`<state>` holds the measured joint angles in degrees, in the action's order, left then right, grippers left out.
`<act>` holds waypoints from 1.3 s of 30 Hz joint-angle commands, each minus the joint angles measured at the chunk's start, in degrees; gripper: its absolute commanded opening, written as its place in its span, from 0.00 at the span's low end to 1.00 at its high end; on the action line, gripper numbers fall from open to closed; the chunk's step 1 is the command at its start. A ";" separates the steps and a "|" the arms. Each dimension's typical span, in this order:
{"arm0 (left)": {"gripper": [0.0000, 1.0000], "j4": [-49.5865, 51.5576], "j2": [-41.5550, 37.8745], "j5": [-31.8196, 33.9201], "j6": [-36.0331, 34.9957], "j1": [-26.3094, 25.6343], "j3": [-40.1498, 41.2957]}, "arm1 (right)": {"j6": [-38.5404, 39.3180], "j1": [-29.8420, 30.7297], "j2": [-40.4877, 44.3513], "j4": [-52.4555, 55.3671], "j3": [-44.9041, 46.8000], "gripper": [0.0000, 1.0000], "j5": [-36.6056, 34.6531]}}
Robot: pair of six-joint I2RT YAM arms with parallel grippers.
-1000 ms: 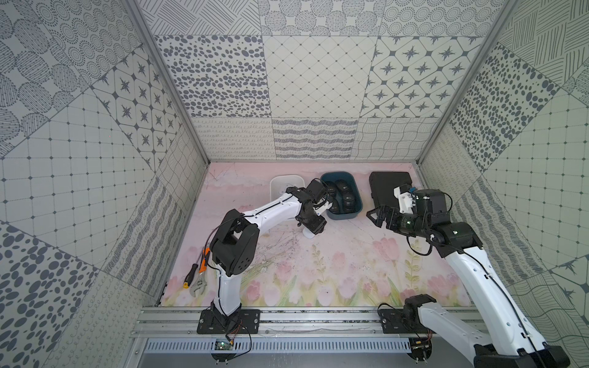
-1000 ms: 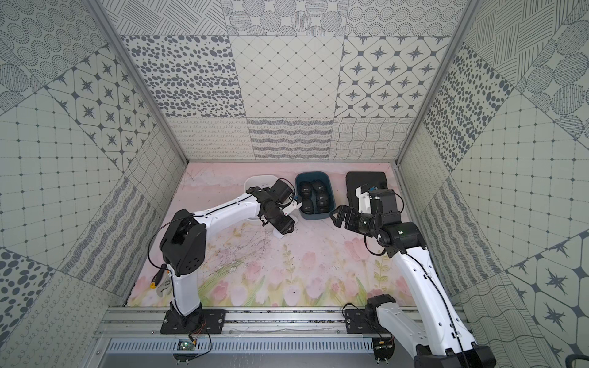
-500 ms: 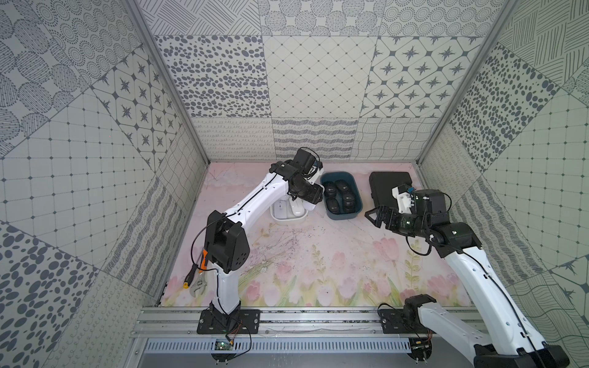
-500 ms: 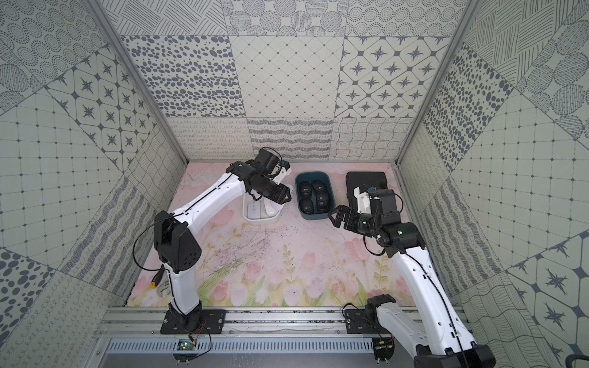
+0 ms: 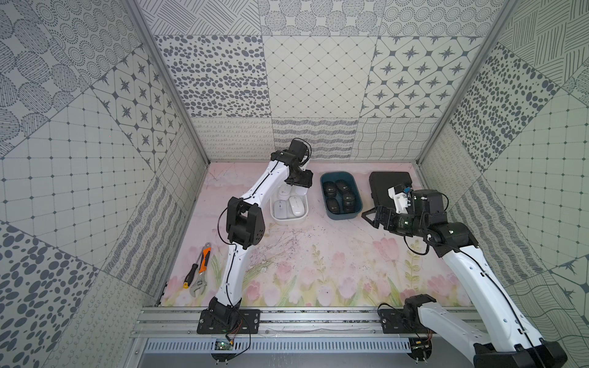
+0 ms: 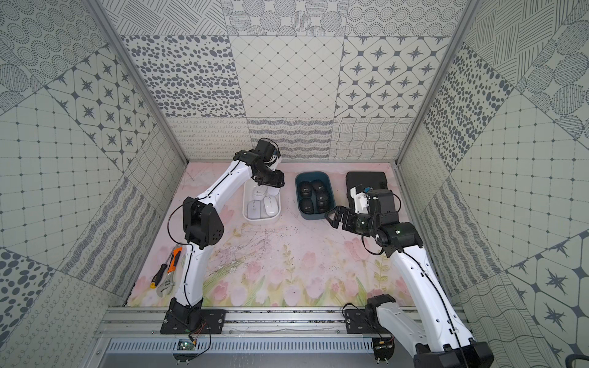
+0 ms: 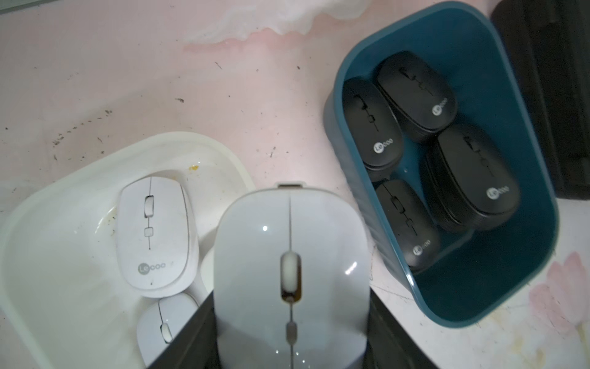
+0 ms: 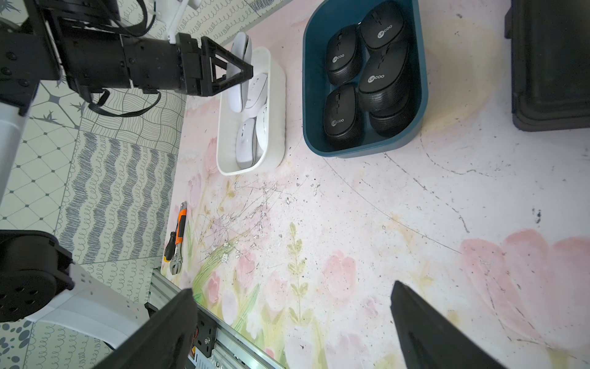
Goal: Place the mice by color into the storage box
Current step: Place the mouse in the storage box.
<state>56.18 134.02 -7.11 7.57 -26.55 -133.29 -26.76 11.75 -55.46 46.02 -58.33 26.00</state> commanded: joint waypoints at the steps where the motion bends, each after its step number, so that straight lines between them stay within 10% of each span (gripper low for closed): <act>1: 0.38 1.81 4.98 3.04 1.87 1.02 -5.32 | 1.39 -0.15 -0.97 -1.71 0.22 0.99 0.42; 24: 0.37 -5.31 11.99 11.00 2.36 1.85 -3.56 | 0.82 -0.15 -2.29 -4.48 1.50 0.99 1.37; 39: 0.38 -18.73 0.16 15.32 3.97 1.85 13.40 | 0.67 -0.15 -2.14 -4.86 2.71 0.99 1.29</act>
<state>40.82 136.73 1.65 10.50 -25.08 -123.94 -26.22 11.75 -57.95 43.24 -56.60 26.81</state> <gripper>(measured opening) 0.613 0.991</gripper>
